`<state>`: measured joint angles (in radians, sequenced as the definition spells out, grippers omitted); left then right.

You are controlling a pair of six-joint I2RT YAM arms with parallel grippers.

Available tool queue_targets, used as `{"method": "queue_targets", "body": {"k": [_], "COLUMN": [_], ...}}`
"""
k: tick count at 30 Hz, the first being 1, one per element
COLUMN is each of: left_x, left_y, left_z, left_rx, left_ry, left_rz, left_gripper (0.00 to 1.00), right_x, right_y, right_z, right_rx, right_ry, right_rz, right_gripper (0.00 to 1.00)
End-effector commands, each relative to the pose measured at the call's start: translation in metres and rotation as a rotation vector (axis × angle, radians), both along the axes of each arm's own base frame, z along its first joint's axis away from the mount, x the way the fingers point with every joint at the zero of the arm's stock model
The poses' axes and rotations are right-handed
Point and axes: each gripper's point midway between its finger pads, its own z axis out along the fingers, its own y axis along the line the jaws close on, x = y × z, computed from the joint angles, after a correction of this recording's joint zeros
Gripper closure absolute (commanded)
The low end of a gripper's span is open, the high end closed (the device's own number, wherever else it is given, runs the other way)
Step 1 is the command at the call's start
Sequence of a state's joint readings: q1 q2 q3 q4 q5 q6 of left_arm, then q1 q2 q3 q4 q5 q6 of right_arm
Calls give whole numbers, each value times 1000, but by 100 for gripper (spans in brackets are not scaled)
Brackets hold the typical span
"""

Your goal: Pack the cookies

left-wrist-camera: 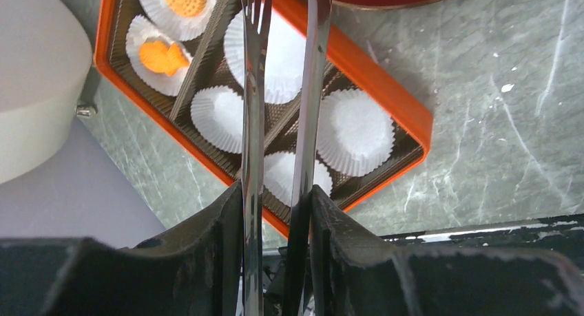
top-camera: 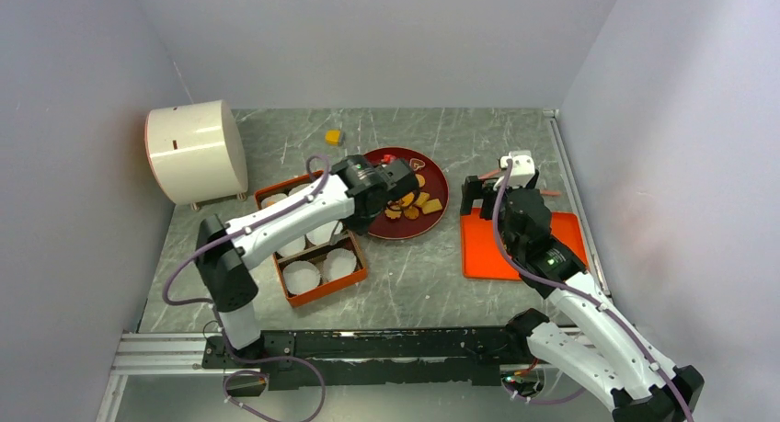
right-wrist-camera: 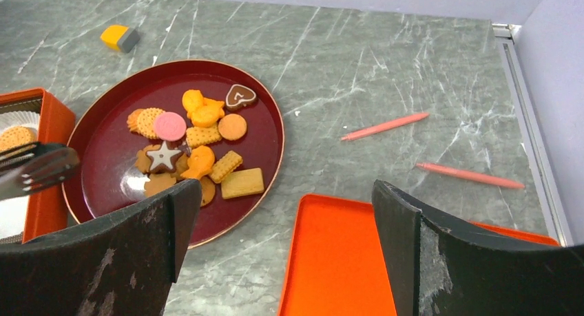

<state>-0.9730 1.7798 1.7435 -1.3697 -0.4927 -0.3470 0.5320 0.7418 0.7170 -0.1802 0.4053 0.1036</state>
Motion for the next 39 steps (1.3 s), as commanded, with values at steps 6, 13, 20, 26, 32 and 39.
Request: {"method": "queue_targets", "body": {"k": [6,13,20,26,32,39], "left_x": [-13,-21,-26,-23,-23,-25], "left_y": [51,80,88,83,81,78], "left_z": [18,5,-12,-27,-37,-45], "left_rx": [-60,-50,-64,-53,-31,-32], "left_ry": [-20,25,75,105,136,162], "left_rz": [145,229,245,228,212,202], "left_gripper": [66,66,65,64,62,58], "right_x": [5,5,5,5,5,6], "right_y": [6,10,13,13,11,12], "right_z": [14,14,14,14,14,12], "right_rx": [26,35,46,46,43,46], "right_ry": [-44,-38,-33,-31,-31,-30], "right_rz": [21,36,48,46,41,40], "right_gripper": [0,0,0,0,0,0]}}
